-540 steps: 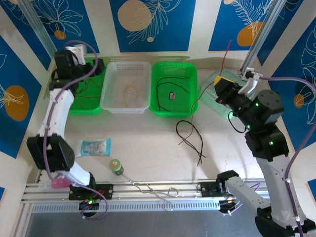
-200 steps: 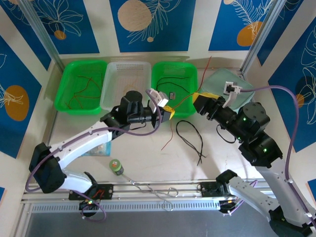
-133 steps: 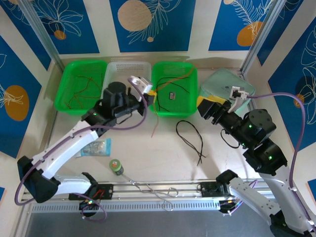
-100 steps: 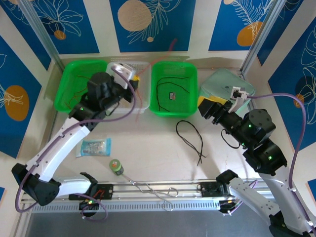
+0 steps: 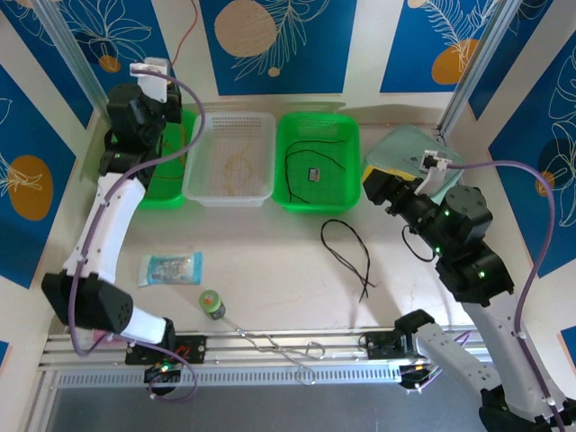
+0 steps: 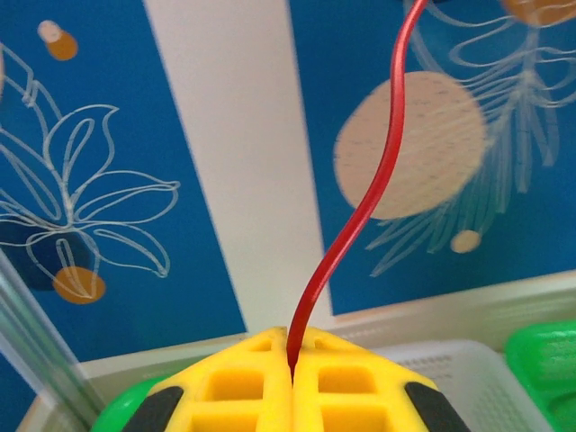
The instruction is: Untangle the cables
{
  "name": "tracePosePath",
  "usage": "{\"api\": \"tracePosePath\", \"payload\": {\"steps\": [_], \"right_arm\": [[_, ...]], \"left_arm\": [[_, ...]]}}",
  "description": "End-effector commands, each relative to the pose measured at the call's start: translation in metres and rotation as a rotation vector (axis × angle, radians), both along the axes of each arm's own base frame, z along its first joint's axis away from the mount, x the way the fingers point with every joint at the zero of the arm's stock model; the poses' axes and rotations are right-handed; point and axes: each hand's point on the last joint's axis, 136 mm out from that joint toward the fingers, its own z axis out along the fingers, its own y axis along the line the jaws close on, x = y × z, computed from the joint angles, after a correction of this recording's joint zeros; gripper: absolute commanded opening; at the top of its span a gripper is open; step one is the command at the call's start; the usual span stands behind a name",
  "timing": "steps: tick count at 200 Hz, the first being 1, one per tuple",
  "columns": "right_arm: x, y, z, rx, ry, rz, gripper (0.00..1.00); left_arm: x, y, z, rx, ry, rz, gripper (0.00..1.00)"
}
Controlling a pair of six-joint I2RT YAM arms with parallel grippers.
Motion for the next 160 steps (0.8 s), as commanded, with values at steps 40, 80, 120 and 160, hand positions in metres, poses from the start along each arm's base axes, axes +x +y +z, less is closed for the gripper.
{"api": "tracePosePath", "payload": {"steps": [40,80,120,160], "right_arm": [[0.024,-0.001,0.000,0.045,0.032,0.019,0.73],[0.036,-0.002,-0.004,0.051,0.051,0.017,0.73],[0.037,-0.001,-0.006,0.058,0.063,0.030,0.73],[0.036,-0.005,-0.009,0.049,0.068,0.020,0.73]], "left_arm": [[0.051,0.090,-0.020,0.053,-0.054,0.271,0.00],[0.065,0.133,-0.158,-0.121,0.303,0.290,0.00],[0.049,0.136,-0.258,-0.097,0.487,0.276,0.00],[0.030,0.140,-0.310,-0.129,0.702,0.300,0.00]]}}
